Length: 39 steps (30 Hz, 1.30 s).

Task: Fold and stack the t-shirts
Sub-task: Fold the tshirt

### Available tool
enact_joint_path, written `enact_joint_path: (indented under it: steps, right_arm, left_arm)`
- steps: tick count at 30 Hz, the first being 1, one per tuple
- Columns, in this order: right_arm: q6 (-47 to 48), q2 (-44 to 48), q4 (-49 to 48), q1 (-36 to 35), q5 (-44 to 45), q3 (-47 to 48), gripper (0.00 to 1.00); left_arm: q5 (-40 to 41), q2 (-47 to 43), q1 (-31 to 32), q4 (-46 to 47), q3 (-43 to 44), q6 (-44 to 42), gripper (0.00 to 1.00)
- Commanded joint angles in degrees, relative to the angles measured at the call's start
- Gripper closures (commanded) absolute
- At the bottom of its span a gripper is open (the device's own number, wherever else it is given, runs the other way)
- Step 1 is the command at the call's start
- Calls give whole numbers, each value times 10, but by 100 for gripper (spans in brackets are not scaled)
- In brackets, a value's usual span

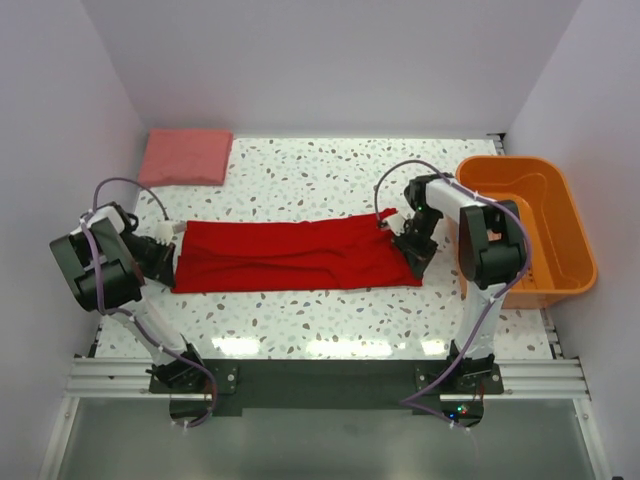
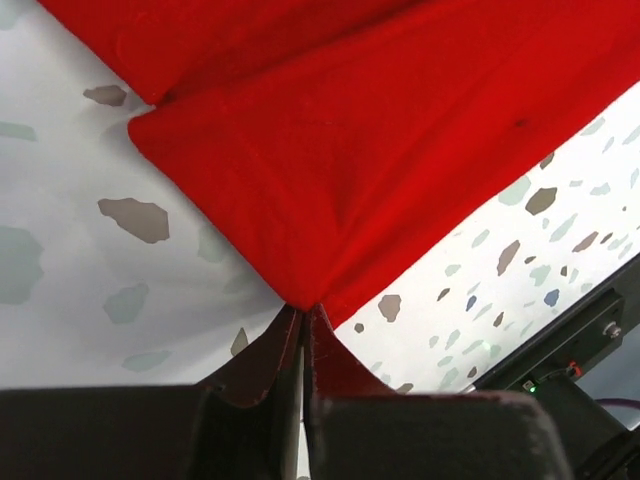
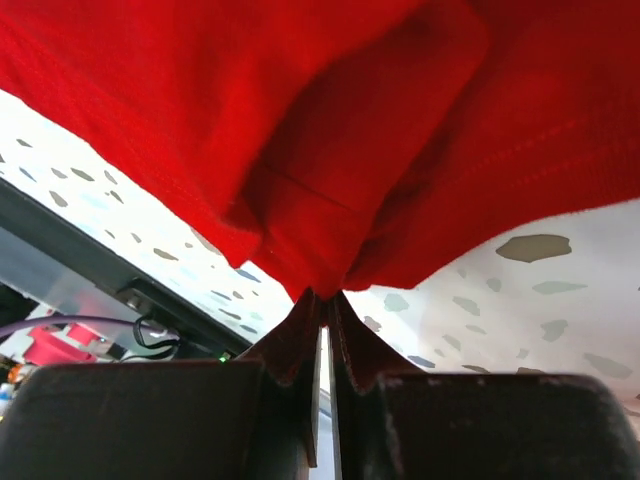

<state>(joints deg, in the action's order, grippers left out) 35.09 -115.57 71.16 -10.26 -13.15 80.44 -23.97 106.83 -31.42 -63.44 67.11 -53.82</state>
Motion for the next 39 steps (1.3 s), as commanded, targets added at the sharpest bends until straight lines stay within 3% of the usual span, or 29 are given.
enact_joint_path:
  steps: [1, 2, 3, 4, 6, 10, 13, 16, 17, 19, 20, 21, 22, 24, 29, 33, 39]
  right_arm:
    - [-21, 32, -2, -6, 2, 16, 90]
    - [-25, 35, -4, -5, 5, 29, 86]
    - [-26, 36, 6, -5, 5, 39, 71]
    - [-26, 37, 14, -5, 5, 49, 64]
    - [-29, 45, 35, -2, 4, 74, 57]
    - [-34, 74, 54, 2, -28, 103, 56]
    - [-57, 81, 61, 2, -90, 117, 57]
    - [-79, 65, 59, 2, -143, 109, 58]
    - [-83, 62, 56, 2, -147, 97, 59]
    - [-95, 57, 36, 3, -155, 81, 59]
    - [-100, 53, 21, 2, -158, 69, 58]
    - [-103, 48, 16, 2, -159, 67, 58]
    - [-110, 42, 12, 2, -158, 66, 57]
    - [-115, 37, 2, 2, -151, 67, 57]
    - [-125, 18, 7, 2, -146, 56, 59]
    - [-134, 14, -2, 2, -144, 29, 60]
    - [-152, 5, -41, 2, -116, 5, 60]
  left_arm:
    - [-12, -30, -2, 52, -5, -14, 91]
    - [-19, -31, -3, 49, 6, -15, 87]
    - [-23, -33, -3, 47, 16, -15, 77]
    - [-37, -33, -4, 37, 28, -14, 72]
    - [-63, -46, -7, 17, 71, -32, 65]
    - [-193, -100, 0, -22, 129, -88, 49]
    - [-264, -150, 49, -21, 125, -143, 47]
    - [-321, -209, 146, 59, 59, -141, 47]
    - [-327, -224, 209, 100, 13, -98, 47]
    - [-321, -272, 282, 254, -39, -35, 47]
    - [-312, -297, 363, 304, -88, 23, 47]
    - [-301, -307, 403, 349, -110, 41, 47]
    - [-264, -315, 480, 440, -154, 82, 47]
    - [-236, -326, 547, 541, -188, 89, 45]
    - [-151, -279, 710, 662, -240, 86, 45]
    - [-131, -232, 763, 712, -230, 84, 46]
    - [-128, -201, 771, 715, -215, 73, 46]
